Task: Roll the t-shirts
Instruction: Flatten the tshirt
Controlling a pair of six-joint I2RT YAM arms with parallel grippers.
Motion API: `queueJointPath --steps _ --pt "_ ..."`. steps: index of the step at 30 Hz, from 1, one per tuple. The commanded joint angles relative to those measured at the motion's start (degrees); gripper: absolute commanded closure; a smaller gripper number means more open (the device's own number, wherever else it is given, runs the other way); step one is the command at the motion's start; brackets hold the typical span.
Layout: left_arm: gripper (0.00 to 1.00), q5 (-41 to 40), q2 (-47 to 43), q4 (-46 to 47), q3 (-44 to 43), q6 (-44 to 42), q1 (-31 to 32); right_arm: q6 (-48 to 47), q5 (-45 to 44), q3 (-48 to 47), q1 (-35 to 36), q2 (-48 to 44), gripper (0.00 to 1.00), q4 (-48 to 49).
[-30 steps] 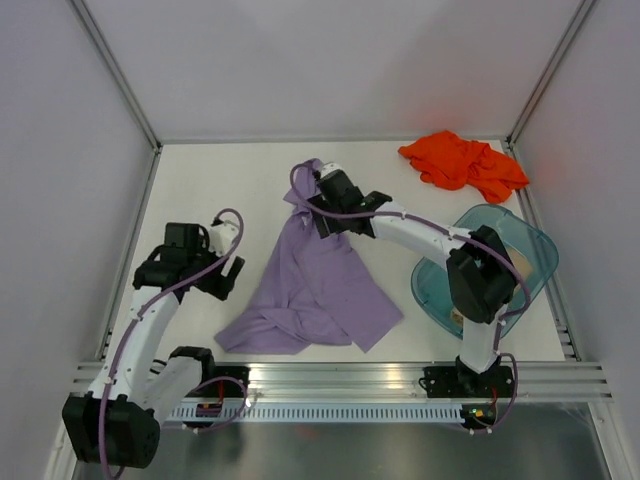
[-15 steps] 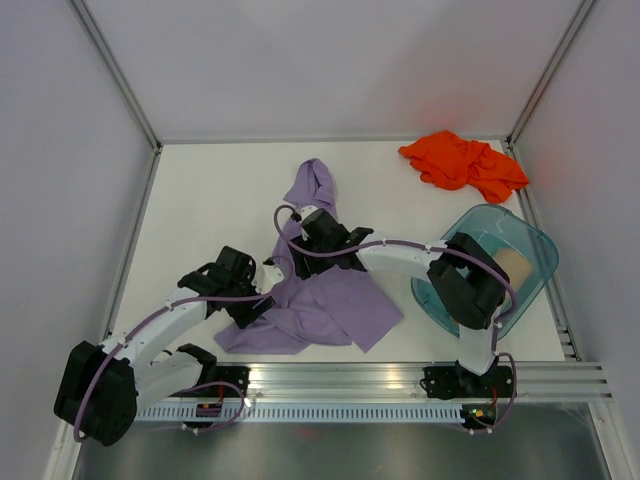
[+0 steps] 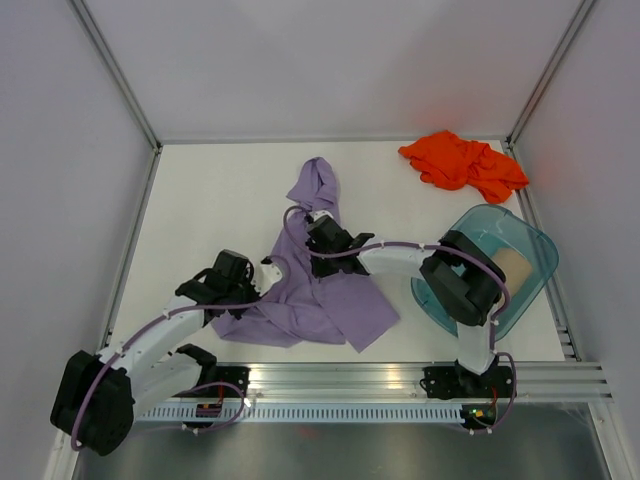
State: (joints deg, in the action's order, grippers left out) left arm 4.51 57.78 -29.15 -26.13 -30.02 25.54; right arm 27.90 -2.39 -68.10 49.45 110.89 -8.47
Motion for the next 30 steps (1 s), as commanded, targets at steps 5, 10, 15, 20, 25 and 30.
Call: queueJointPath --steps 5,10,15,20,25,30 --pt "0.98 -14.43 -12.24 0.06 -3.31 3.13 0.12 2.60 -1.02 1.83 -6.11 -16.38 1.00 0.12" --pt "0.98 -21.20 -16.03 -7.75 -10.23 3.65 -0.05 -1.00 -7.53 -1.95 -9.28 -32.65 1.00 -6.02" --pt "0.98 -27.63 -19.19 -13.56 -20.86 5.50 -2.24 -4.60 -11.75 -7.22 -9.37 -45.92 1.00 -9.63" --pt "0.98 -26.84 -24.37 -16.89 -27.03 2.43 -4.88 -6.45 -10.62 -13.62 -9.37 -54.19 1.00 -11.12" --pt "0.98 -23.86 -24.73 -19.54 -31.96 2.77 -7.08 -6.63 -6.58 -18.74 -9.37 -56.40 1.00 -12.89" --pt "0.98 -23.67 -21.49 -18.23 -31.44 4.62 -7.35 -7.24 -7.36 -22.07 -9.37 -51.58 1.00 -13.50"
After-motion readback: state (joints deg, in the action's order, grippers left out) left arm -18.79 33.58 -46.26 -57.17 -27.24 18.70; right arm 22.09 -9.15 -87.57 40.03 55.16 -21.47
